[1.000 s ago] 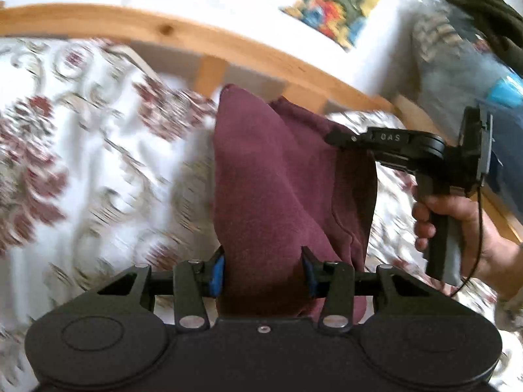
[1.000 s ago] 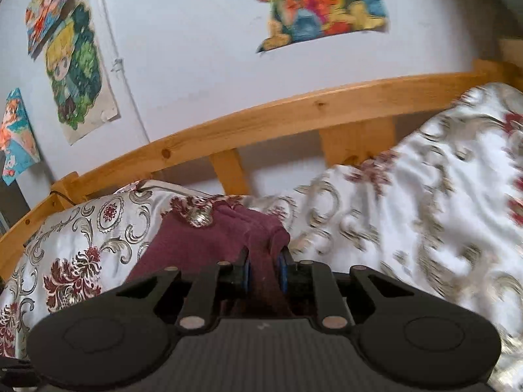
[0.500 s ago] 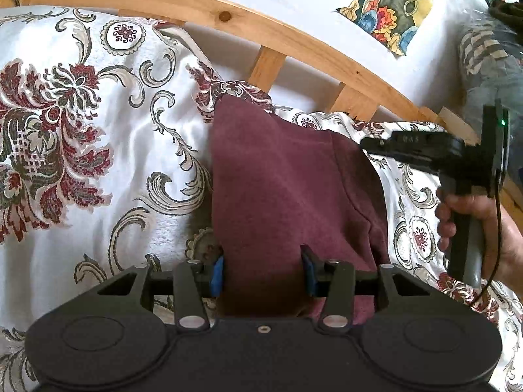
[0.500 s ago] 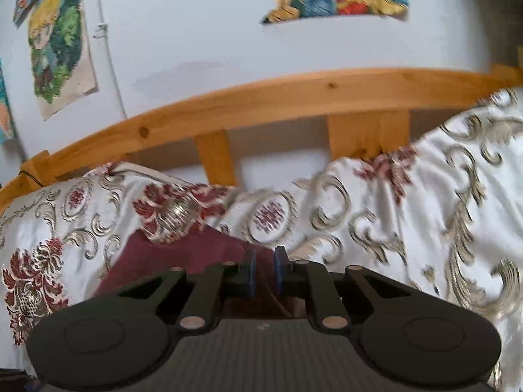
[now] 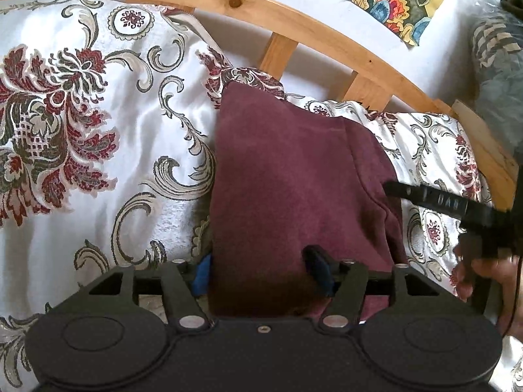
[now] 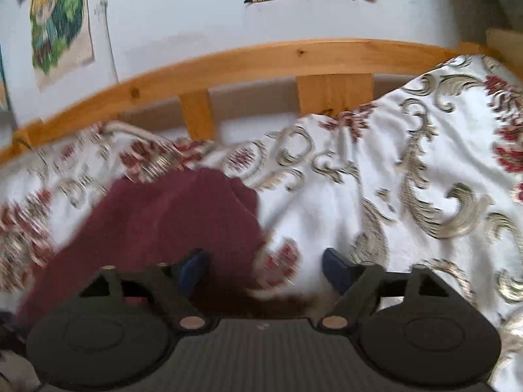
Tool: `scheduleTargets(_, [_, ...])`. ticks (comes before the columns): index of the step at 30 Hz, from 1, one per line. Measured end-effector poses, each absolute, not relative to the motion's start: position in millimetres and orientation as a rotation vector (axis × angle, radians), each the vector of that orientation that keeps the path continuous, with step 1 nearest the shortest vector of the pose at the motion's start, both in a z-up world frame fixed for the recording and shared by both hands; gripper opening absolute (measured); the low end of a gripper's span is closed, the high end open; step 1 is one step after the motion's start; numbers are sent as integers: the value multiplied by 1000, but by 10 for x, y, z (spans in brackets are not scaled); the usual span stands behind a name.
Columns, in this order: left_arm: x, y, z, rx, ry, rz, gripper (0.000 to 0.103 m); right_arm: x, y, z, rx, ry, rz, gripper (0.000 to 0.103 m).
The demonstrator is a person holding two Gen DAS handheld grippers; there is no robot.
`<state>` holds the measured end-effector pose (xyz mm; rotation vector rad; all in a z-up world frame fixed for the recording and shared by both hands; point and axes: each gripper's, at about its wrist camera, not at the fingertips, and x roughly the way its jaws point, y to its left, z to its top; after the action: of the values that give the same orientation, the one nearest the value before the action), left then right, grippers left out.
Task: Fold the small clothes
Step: 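Open the left tool and lift it away from the folded maroon shirt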
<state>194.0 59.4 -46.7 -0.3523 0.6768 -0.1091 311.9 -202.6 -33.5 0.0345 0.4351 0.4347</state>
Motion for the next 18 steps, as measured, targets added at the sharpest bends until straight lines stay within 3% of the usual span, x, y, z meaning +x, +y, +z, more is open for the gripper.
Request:
scheduleTargets(9, [1896, 444, -404, -293, 673, -65, 92, 2813, -2149, -452, 53, 403, 316, 101])
scheduleTargets(18, [1680, 355, -52, -247, 583, -38, 100, 2327, -2285, -337, 124, 332, 353, 103])
